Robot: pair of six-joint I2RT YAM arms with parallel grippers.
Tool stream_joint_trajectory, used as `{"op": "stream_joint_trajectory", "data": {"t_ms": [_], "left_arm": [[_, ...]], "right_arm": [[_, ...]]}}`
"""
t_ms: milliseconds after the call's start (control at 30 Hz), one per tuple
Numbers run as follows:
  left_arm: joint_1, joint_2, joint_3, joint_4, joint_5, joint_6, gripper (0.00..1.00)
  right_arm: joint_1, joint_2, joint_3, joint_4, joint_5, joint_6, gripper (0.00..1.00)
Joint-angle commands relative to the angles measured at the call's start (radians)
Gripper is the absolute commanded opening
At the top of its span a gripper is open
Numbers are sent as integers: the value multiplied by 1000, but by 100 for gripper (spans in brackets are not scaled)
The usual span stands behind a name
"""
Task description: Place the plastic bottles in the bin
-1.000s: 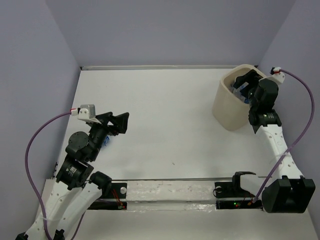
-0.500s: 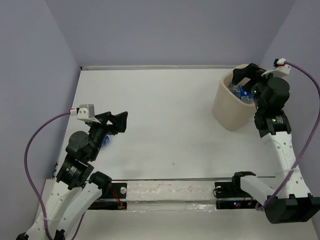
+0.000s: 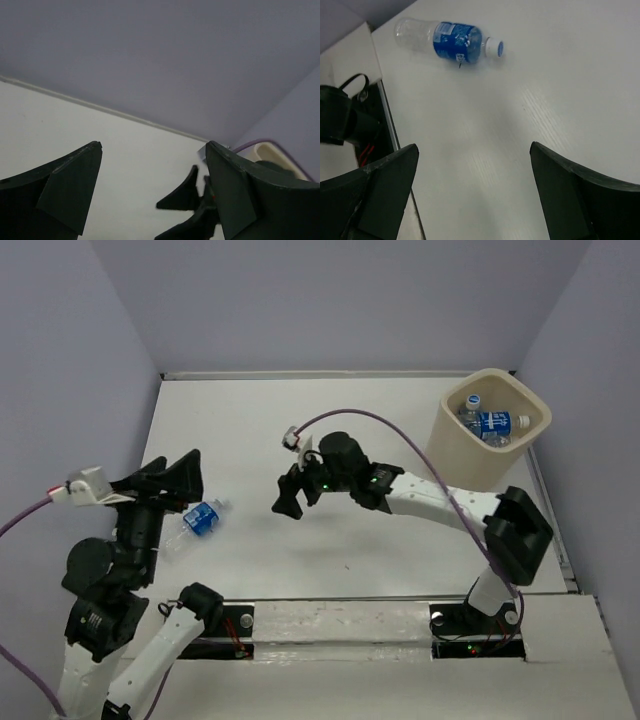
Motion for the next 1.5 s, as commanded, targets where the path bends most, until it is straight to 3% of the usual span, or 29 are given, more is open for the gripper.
{"op": "stream_joint_trajectory", "data": {"t_ms": [0,33,200,500,633,933,1167,1300,1367,1467], "left_arm": [[6,-55,138,6,-128,-24,95],[6,-60,158,6,-136,-32,95],[6,-54,281,-27,-127,-61,99],[4,-40,316,-119,-130,-33,99],[4,-45,286,-144,-124,-32,99],[4,-9,220,-97,-96,11,99],[4,-28,162,-77,-113,23,99],[4,-39,136,-75,-111,10,99],[4,-48,129,-78,-108,2,99],[4,-74,122,-90,-105,-21,99]], "right_arm": [[57,173,199,61,-286,-308,95],[57,217,200,48,-297,-336,95],[68,528,581,-70,-297,-413,100],[148,932,1276,-376,-301,-586,100],[169,1051,1387,-385,-297,-646,100],[200,1170,1422,-251,-334,-637,100],[200,1198,1334,-234,-307,-645,97],[200,1111,1141,-84,-207,-590,77],[200,1028,923,129,-181,-515,55],[200,872,728,309,-146,-432,40]]}}
